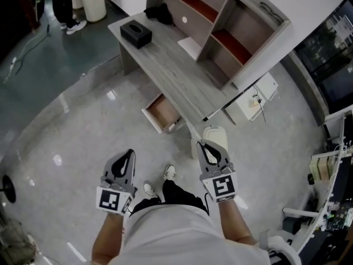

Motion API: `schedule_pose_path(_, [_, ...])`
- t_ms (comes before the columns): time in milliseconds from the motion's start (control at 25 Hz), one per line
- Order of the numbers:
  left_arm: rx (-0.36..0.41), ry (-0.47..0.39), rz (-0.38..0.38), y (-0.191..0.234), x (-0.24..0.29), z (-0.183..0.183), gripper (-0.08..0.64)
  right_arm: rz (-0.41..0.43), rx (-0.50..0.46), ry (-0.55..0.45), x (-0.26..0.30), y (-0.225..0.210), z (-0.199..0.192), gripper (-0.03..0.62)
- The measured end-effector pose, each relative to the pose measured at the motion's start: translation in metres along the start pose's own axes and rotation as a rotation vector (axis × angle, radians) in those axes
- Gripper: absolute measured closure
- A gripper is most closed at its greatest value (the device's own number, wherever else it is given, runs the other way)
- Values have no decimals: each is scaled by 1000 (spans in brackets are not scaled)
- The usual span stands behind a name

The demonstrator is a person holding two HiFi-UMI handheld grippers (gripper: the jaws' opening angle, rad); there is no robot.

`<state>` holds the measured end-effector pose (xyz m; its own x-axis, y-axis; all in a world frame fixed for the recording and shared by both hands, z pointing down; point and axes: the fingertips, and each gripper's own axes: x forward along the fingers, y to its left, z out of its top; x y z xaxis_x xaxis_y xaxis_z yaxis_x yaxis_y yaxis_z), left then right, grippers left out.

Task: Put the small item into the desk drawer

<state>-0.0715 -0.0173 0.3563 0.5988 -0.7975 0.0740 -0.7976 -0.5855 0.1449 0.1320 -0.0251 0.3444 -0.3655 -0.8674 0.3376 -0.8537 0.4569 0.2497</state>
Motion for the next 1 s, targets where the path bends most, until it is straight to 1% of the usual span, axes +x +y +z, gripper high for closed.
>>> schedule_pose_path(120, [33, 2, 6, 2, 20, 15, 541, 24, -13, -8, 22, -17, 3, 566])
schedule_pose_path(240, [54, 1, 43, 14, 33, 21, 541, 54, -17, -15, 41, -23, 1, 566])
schedule_pose_path(360, [50, 5, 83, 22, 40, 22, 541, 89, -15, 6, 58, -28, -6, 566])
schedule_pose_path(520, [28, 39, 136, 31, 45, 11, 541, 135, -30, 48, 83, -35, -20, 566])
schedule_pose_path(680, [12, 66, 189, 43, 50, -2, 541, 180, -16, 91, 111, -35, -44, 566])
schedule_pose_path(840, [-5, 90, 218, 51, 56, -14, 541, 236, -21, 141, 139, -20, -72, 566])
schedule_pose_path(1000, [-16, 107, 237, 63, 72, -33, 541, 282, -17, 181, 180, 0, -108, 566])
